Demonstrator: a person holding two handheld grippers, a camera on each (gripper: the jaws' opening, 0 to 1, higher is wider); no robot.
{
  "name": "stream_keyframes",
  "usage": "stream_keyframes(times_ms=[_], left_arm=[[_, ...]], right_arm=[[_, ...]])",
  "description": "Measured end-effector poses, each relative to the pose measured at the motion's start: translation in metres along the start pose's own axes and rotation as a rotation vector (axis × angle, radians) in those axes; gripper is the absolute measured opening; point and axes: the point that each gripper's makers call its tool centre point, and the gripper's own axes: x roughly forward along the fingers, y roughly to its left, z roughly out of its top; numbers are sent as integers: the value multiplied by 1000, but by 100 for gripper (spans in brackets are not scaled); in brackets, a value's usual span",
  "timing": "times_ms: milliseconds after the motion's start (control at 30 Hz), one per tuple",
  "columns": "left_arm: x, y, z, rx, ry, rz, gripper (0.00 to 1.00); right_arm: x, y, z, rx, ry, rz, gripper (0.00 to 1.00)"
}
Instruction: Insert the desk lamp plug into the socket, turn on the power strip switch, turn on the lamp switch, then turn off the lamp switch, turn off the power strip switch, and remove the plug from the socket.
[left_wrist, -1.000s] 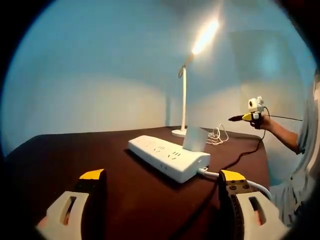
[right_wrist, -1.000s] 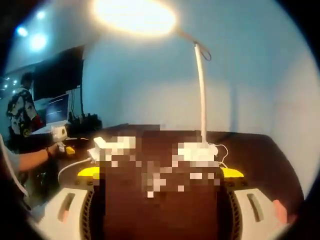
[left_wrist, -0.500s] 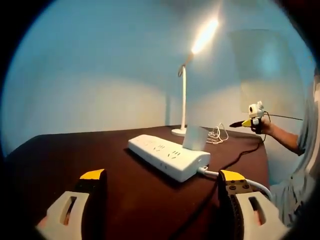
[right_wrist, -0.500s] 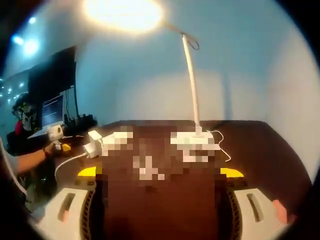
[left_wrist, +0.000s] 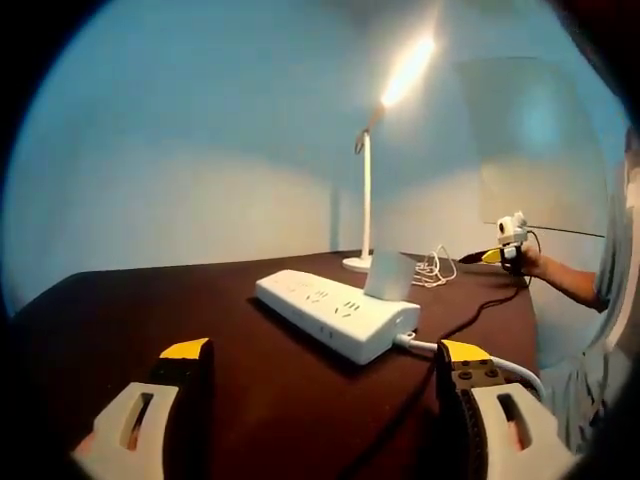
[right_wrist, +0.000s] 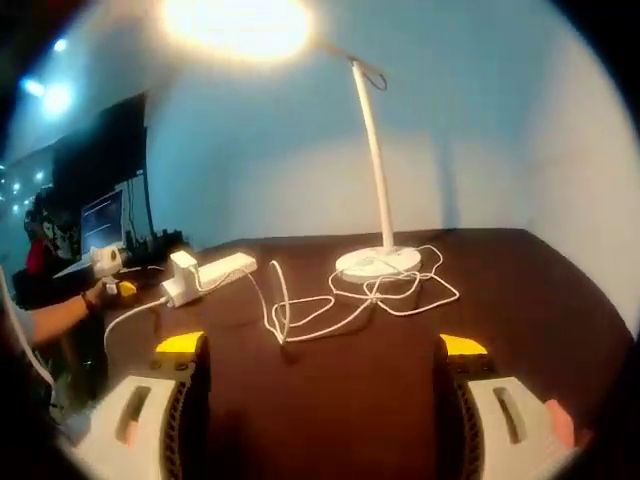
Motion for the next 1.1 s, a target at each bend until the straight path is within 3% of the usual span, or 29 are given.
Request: stream_keyframes(times_ms=[267, 1100], left_arm=[[0, -1, -1, 10, 5, -2, 88], [-2, -1, 0, 3, -1, 12, 87]], right_arm=[[1, -1, -9, 5, 6, -4, 91], [-3, -7, -11, 12, -16, -7, 90]])
